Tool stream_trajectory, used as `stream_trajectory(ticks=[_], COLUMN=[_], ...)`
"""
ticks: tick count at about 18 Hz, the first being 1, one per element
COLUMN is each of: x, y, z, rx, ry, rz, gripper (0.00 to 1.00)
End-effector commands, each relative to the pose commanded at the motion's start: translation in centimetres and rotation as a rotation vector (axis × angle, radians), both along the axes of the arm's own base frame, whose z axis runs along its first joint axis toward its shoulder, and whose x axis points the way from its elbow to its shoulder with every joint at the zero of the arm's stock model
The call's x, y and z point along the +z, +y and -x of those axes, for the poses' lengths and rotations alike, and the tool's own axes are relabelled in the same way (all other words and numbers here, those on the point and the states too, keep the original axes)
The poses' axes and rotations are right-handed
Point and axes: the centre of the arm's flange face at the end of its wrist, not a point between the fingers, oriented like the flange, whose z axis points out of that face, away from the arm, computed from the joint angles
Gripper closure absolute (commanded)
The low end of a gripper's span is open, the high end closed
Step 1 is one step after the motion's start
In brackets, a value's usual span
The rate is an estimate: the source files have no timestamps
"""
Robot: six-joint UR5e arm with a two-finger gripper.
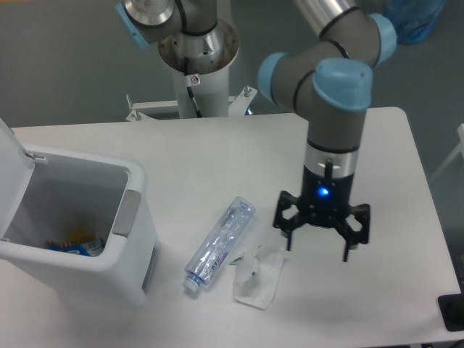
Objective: Open the trash can
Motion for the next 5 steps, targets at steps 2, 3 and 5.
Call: stream_trajectory(ticks=[2, 3, 5], x=[-1.2, -1.3, -2.1], y=[0.0, -0.1, -0.2], z=[-0.2, -0.3, -0.6], rx=[-0.026, -0.029, -0.044], ry=[-0.001, -0.003, -0.010], rz=[0.037, 0.040, 0.054], gripper=[0.00, 0.00, 0.00])
